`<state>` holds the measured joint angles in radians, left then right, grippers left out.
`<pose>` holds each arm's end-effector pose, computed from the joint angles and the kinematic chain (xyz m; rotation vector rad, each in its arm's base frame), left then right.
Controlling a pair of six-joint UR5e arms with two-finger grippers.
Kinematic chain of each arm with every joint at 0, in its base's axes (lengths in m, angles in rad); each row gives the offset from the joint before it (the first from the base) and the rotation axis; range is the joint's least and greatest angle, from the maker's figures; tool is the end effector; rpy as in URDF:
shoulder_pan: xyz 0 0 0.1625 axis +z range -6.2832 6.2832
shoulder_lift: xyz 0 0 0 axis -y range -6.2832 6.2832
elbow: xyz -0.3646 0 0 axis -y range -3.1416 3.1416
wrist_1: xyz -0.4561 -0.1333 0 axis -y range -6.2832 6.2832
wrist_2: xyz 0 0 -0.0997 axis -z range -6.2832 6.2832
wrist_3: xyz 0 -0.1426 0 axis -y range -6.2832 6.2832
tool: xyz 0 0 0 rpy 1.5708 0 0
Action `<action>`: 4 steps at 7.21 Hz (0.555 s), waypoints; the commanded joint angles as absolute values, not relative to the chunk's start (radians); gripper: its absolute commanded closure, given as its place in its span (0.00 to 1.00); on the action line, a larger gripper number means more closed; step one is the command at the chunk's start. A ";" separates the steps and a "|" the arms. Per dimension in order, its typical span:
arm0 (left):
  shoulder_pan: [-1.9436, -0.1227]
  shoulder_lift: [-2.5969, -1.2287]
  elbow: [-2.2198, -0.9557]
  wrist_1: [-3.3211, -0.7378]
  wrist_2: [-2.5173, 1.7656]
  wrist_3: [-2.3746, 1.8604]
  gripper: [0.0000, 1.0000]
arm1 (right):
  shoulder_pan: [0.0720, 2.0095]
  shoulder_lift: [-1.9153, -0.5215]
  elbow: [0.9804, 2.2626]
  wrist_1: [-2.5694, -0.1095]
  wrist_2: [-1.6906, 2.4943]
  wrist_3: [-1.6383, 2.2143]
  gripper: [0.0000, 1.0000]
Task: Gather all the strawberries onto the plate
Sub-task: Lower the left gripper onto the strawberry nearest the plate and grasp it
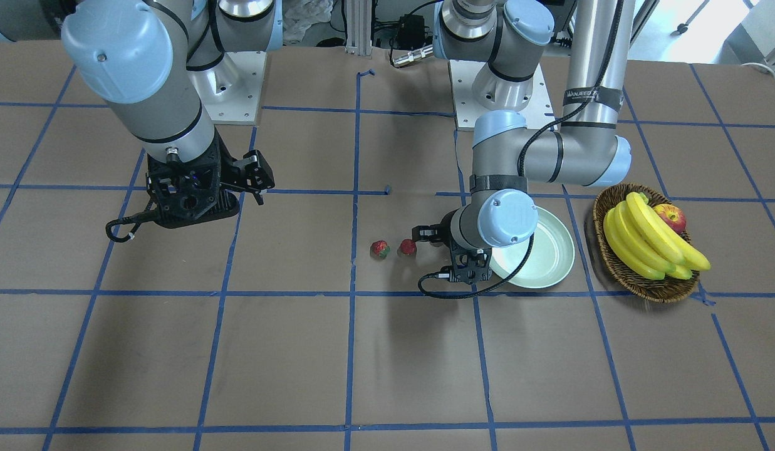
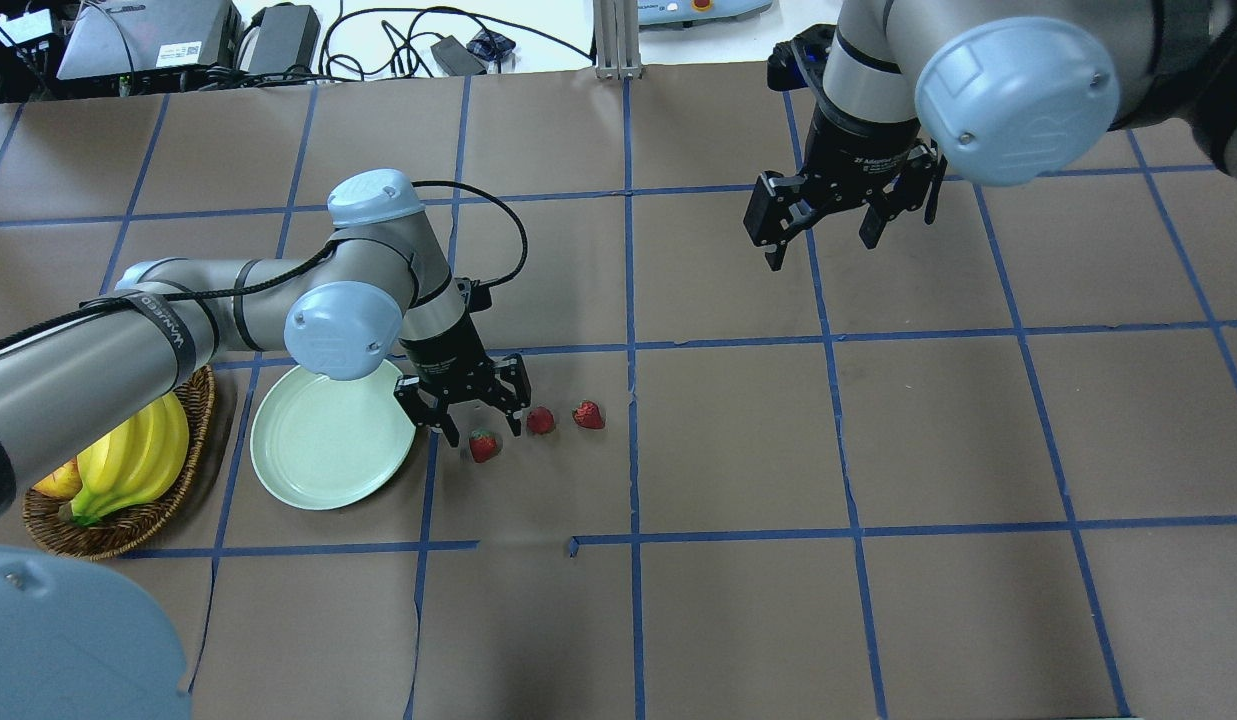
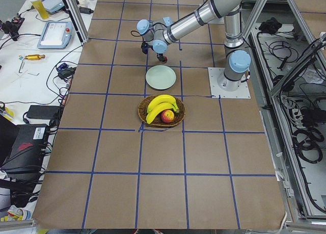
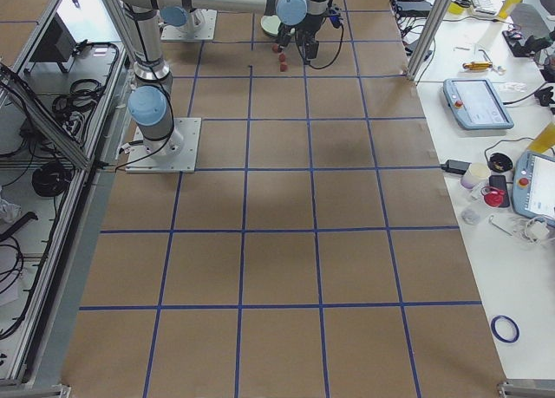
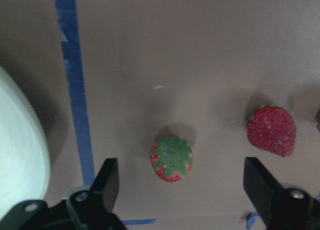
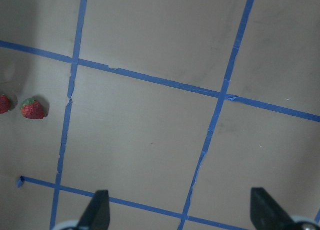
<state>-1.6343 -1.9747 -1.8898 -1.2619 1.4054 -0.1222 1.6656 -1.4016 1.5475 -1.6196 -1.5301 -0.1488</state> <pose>-0.1895 -0.5090 0.0271 0.1379 -2.9468 -0.6394 0.1951 -0.5822 0.3041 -0.3730 3.0722 0.1486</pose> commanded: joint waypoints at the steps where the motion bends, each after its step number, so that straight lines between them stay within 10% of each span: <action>1: -1.646 -1.991 -1.890 -1.273 1.414 -0.130 0.64 | 1.666 -1.401 1.548 -1.620 -1.528 -0.147 0.00; 2: -1.644 -1.991 -1.890 -1.275 1.422 -0.126 0.96 | 1.666 -1.401 1.548 -1.618 -1.526 -0.147 0.00; 4: -1.644 -1.973 -1.878 -1.275 1.463 -0.118 1.00 | 1.666 -1.401 1.549 -1.617 -1.531 -0.149 0.00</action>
<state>-1.6450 -1.9866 -1.8857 -1.2740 1.4479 -0.1230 1.6659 -1.4006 1.5483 -1.6181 -1.5282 -0.1476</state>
